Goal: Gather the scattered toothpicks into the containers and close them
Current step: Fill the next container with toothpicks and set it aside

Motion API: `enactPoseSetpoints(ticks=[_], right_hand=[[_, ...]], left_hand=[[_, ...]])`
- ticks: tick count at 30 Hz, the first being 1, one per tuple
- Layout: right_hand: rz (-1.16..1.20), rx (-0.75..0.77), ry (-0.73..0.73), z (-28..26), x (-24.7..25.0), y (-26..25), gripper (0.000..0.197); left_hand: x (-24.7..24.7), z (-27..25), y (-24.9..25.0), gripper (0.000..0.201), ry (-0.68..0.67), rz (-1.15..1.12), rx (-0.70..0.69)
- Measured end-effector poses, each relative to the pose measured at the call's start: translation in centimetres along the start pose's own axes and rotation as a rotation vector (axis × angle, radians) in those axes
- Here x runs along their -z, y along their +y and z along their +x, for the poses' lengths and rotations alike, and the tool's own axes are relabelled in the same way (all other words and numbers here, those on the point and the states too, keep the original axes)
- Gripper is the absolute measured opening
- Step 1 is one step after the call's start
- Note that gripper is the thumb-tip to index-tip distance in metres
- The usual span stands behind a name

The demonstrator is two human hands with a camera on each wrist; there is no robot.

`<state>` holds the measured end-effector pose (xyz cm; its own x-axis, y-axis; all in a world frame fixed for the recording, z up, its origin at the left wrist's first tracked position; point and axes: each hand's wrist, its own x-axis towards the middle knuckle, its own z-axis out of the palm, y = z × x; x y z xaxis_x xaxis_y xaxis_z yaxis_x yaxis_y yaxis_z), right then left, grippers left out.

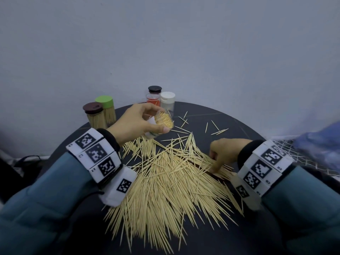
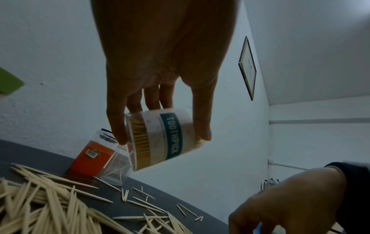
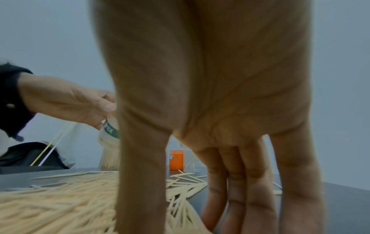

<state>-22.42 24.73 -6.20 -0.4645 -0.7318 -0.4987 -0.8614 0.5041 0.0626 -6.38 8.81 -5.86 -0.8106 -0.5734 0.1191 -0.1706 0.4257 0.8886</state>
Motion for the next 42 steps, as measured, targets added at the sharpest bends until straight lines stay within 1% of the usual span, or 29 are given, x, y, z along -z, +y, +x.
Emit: enactPoseSetpoints(ticks=[3, 6, 9, 14, 18, 22, 25, 28, 32, 33, 36, 37, 40, 42], right_hand=[[0.032, 0.013, 0.024, 0.4, -0.1, -0.2, 0.044], [0.037, 0.015, 0.05, 0.4, -0.1, -0.5, 0.043], [0.031, 0.031, 0.068, 0.5, -0.1, -0.9, 0.044], [0.003, 0.092, 0.055, 0.5, 0.5, -1.3, 0.039], [0.021, 0.104, 0.048, 0.8, 0.9, -1.3, 0.032], [0.2, 0.124, -0.011, 1.2, 1.3, -1.1, 0.021], [0.307, 0.12, -0.026, 1.3, 1.6, -1.2, 0.023], [0.426, 0.149, -0.041, 1.8, 1.8, -1.4, 0.023], [0.602, 0.208, -0.067, 2.3, 2.2, -1.9, 0.034], [0.64, 0.226, -0.076, 2.4, 2.3, -2.0, 0.034], [0.805, 0.245, -0.116, 2.6, 2.4, -2.2, 0.022], [0.853, 0.245, -0.125, 2.7, 2.5, -2.2, 0.021], [0.912, 0.272, -0.138, 2.9, 2.7, -2.0, 0.032], [0.949, 0.306, -0.112, 3.2, 3.0, -1.9, 0.031]], left_hand=[[0.0, 0.0, 0.0, 0.07, -0.003, 0.009, -0.001], [0.0, 0.0, 0.0, 0.069, -0.003, 0.017, -0.004], [0.0, 0.1, -0.1, 0.062, -0.007, 0.028, 0.0], [0.2, 0.2, -0.3, 0.061, -0.014, 0.051, -0.005], [0.2, 0.4, -0.5, 0.057, -0.008, 0.063, -0.01], [0.2, 0.4, -0.5, 0.063, -0.007, 0.066, -0.008], [0.2, 0.3, -0.5, 0.06, -0.005, 0.066, -0.008], [0.3, 0.3, -0.5, 0.057, -0.004, 0.071, -0.01], [0.4, 0.4, -0.5, 0.055, 0.004, 0.072, -0.007], [0.4, 0.4, -0.5, 0.054, 0.006, 0.071, -0.007], [0.5, 0.5, -0.6, 0.052, 0.015, 0.061, -0.008], [0.5, 0.5, -0.7, 0.052, 0.02, 0.063, -0.01], [0.5, 0.5, -0.7, 0.054, 0.028, 0.075, -0.019], [0.6, 0.4, -0.7, 0.053, 0.025, 0.068, -0.019]])
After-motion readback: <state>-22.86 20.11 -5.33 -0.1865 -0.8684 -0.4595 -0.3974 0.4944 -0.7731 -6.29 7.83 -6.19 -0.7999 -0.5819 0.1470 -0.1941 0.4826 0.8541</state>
